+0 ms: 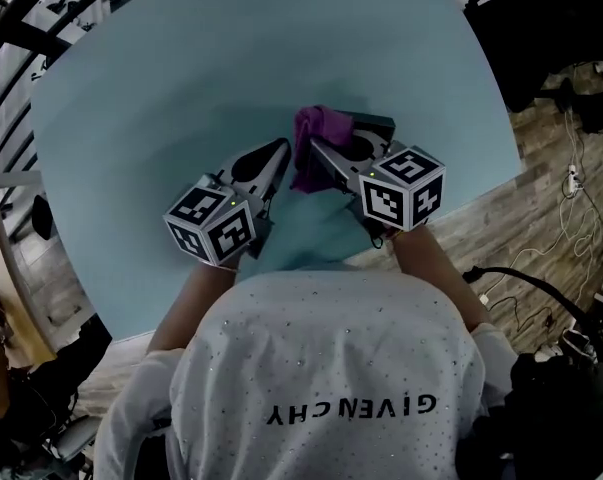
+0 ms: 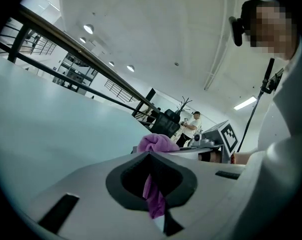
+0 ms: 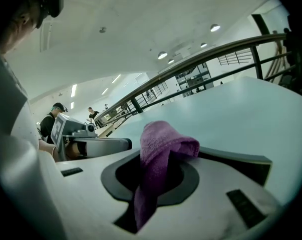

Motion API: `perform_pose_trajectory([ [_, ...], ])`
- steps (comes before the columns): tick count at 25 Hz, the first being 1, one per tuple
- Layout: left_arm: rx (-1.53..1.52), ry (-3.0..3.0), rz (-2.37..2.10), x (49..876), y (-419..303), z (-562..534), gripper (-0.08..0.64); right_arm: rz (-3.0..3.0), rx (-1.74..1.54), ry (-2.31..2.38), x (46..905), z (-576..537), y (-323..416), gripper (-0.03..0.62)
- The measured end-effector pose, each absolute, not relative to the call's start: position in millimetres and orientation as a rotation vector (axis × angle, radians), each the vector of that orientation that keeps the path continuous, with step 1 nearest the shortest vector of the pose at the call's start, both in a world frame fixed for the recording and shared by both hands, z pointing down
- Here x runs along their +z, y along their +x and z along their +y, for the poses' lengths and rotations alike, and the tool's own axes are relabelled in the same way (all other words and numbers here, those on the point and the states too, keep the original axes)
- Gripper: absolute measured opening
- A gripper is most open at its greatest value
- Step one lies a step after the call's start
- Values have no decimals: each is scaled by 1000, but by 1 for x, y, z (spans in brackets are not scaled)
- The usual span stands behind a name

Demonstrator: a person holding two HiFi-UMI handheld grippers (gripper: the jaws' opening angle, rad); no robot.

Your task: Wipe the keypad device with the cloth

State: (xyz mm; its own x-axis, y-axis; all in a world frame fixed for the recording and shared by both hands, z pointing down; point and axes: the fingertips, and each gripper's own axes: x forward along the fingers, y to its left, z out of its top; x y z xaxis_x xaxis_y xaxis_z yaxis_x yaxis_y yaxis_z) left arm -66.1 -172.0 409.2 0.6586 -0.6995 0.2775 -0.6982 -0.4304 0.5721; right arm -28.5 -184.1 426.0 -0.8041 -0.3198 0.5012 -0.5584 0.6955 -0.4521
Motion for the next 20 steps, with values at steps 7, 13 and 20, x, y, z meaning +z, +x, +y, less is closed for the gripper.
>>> perform_pose_trajectory([
  [7,2,2185,-1049,421,-65,-179,0,-2493,873,780,429,-186,-9,48],
  [13,40,2175,-1016,433,-62,-182,0,-2453,954,889,432,-192,15,48],
  [20,49,2197,-991,425,-59,-187,0,-2441,973,938,427,-196,35,48],
])
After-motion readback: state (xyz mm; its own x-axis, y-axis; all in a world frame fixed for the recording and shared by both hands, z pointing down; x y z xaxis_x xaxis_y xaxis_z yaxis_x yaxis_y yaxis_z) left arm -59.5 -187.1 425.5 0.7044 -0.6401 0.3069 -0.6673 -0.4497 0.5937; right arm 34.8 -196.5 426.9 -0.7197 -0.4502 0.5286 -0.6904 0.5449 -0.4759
